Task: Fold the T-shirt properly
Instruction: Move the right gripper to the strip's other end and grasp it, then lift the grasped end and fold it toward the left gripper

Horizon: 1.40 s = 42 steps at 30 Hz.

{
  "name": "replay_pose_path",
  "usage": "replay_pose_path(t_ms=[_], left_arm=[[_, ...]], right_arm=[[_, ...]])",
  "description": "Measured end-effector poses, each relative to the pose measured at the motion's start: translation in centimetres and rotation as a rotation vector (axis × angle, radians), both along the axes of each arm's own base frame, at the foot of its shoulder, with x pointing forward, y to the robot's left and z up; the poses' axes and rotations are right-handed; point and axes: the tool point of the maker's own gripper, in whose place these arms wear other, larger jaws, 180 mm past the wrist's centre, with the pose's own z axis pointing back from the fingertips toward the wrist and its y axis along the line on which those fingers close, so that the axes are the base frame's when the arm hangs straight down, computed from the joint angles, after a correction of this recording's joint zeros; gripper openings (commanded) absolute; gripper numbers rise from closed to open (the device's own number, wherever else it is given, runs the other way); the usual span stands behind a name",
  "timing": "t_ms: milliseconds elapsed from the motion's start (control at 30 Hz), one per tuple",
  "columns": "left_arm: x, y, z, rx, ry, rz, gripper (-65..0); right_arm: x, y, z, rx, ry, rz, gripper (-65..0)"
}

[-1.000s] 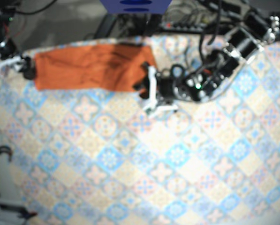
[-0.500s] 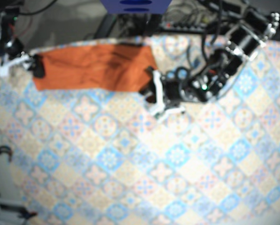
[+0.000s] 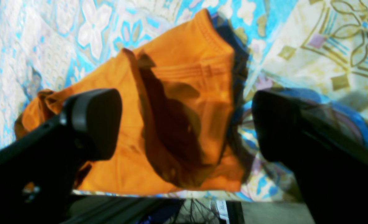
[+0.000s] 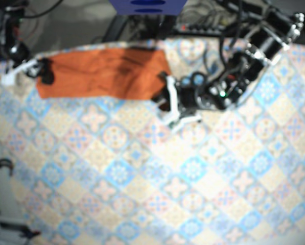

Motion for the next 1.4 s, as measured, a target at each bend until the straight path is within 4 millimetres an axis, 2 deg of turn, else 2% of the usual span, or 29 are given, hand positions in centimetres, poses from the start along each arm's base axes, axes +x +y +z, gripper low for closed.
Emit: replay_pose_path(t_ms=[233,433,667,733,1000,1400], left_arm=[[0.0,0.0,0.0,0.0,0.0,0.0,-44.2],[0.0,0.0,0.0,0.0,0.001,0.0,-44.2],[0.0,0.0,0.0,0.0,0.001,0.0,-44.2],[0.0,0.0,0.0,0.0,0.0,0.0,-44.2],[0.0,0.0,0.0,0.0,0.0,0.0,-44.2],[-0.7,0.0,-0.4,-0.001,0.016,-0.003,-44.2]], right_arm=[[0.2,0.8,0.0,0.01,-0.009,0.004,0.0],[0.9,3.1,-0.3,0.035,-0.016,0.066,0.0],[1.1,3.6,-0.3,0.043,-0.036,0.064,-0.5],[1.1,3.7,-0.4,0.045,-0.036,0.064,-4.4],[0.7,4.3,-1.0,0.059,-0.014,0.069,-27.6],[-0.1,4.8,-1.6,0.061,0.021,0.088,-50.2]])
